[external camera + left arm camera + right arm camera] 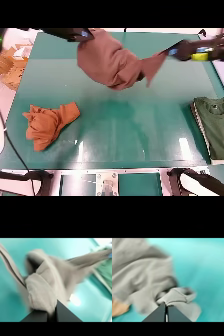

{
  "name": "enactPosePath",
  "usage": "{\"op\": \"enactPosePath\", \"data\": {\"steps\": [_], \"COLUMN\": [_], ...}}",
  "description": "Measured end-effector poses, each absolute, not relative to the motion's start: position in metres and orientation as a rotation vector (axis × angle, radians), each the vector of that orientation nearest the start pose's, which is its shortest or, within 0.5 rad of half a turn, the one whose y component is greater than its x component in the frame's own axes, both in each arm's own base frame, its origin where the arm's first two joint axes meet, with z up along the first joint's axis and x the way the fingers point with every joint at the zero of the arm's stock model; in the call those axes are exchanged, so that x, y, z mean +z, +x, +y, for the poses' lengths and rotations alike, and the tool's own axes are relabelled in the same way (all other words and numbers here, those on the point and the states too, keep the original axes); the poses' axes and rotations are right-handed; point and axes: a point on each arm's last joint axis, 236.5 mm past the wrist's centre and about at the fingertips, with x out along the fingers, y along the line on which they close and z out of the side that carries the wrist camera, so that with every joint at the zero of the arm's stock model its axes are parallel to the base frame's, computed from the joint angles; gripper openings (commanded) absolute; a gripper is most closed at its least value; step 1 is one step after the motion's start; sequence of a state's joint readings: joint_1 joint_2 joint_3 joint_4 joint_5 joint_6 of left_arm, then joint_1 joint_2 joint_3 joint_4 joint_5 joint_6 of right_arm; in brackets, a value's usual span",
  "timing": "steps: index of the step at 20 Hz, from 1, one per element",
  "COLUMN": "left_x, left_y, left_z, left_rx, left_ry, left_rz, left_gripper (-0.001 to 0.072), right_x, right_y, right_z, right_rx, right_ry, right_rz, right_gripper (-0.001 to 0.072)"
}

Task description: Fold the shirts.

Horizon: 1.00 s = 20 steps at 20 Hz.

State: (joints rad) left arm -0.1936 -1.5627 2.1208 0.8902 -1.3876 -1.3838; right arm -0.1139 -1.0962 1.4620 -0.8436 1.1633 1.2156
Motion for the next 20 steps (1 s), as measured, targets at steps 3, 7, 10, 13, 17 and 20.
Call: {"op": "enactPosePath", "data": {"steps": [3, 7, 10, 13, 17, 20], "left_x": [0.272, 0.232, 0.181, 0.122, 0.070, 0.047], "left_y": [0.436, 0.415, 0.393, 0.375, 0.381, 0.409], "left_z": [-0.200, -0.172, -0.181, -0.195, -0.192, -0.176], "left_rx": [-0.650, -0.511, -0.532, -0.562, -0.527, -0.458], "left_ry": [-0.120, -0.124, -0.136, -0.127, -0.107, -0.118], "left_rz": [0.815, 1.003, 1.179, 1.313, 1.343, 1.292], "left_gripper": [0.0024, 0.0024, 0.0373, 0.0664, 0.0664, 0.0664], "right_x": [0.311, 0.332, 0.287, 0.202, 0.088, 0.032], "right_y": [0.373, 0.331, 0.320, 0.321, 0.322, 0.320], "right_z": [0.055, 0.042, 0.047, 0.049, 0.038, 0.033], "right_rx": [0.386, 0.321, 0.329, 0.321, 0.248, 0.211], "right_ry": [0.191, 0.167, 0.207, 0.302, 0.419, 0.470], "right_rz": [0.490, 0.445, 0.549, 0.719, 0.931, 1.059], "right_gripper": [0.0013, 0.0012, 0.0012, 0.0012, 0.0012, 0.0012]}}
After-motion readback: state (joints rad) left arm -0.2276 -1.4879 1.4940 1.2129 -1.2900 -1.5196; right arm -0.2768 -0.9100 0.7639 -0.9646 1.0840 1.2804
